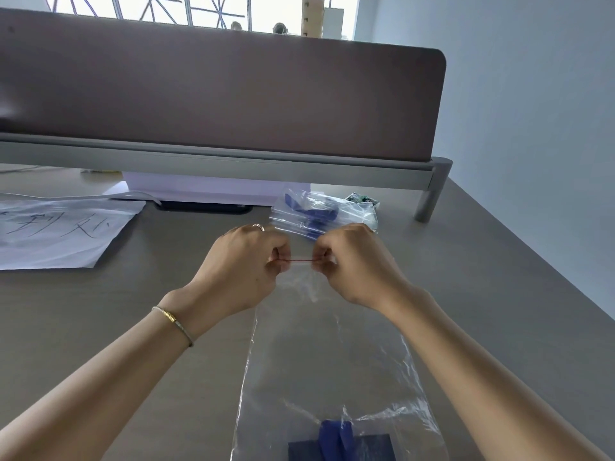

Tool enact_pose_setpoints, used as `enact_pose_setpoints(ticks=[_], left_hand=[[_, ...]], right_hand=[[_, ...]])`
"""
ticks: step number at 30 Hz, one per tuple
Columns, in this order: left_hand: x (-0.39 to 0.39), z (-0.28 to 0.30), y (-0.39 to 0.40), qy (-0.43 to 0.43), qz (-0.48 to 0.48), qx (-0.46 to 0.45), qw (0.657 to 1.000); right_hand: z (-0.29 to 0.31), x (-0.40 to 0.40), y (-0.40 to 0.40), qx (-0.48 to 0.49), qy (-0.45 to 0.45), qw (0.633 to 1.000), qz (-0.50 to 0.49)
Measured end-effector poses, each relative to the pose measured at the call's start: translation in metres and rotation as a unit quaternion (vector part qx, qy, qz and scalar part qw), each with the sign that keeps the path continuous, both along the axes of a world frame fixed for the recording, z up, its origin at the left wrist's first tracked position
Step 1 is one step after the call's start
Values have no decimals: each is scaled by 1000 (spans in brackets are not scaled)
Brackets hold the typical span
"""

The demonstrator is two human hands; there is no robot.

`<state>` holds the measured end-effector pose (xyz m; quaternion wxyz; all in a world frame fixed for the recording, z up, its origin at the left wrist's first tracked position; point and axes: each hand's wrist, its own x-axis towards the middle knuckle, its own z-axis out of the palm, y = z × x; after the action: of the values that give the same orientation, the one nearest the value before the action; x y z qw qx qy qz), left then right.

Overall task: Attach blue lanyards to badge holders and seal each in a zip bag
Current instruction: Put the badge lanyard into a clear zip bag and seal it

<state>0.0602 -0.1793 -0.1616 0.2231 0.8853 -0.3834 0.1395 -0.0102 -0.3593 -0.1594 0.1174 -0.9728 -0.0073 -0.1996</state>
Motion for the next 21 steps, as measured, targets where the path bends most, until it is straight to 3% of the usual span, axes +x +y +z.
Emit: enact_pose_setpoints(ticks=[8, 15, 21], left_hand=[[-12, 5, -8, -97, -31, 26, 994], [-8, 7, -3, -66, -12, 7, 998], [-5, 9, -1, -44, -24, 6, 999]], right_hand=[[0, 2, 11, -32, -38, 997, 57], [5, -2, 7, 29, -16, 999, 43], [2, -1, 10, 9, -27, 999, 46]])
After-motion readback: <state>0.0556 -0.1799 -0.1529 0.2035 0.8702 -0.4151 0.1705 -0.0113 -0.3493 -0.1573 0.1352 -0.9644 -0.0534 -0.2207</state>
